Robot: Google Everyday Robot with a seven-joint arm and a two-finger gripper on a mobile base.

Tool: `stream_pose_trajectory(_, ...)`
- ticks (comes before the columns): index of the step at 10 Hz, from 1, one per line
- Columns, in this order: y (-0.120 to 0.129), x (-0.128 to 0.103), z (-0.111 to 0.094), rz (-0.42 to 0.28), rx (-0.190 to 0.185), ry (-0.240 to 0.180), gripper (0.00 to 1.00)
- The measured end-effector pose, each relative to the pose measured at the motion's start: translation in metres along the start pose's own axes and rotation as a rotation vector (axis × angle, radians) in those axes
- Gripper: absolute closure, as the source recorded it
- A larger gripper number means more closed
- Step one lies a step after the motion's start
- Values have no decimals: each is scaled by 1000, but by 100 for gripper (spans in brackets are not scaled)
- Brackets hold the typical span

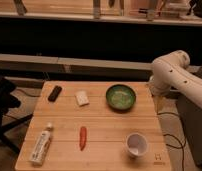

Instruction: Pick up the ceramic bowl

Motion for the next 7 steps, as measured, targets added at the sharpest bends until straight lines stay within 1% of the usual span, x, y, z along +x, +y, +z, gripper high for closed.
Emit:
stream_pose_trajectory(3, -12, -4, 7, -55, 2, 2, 20)
stream_pose_trajectory(7, -20, -3, 15, -115, 2, 5, 20)
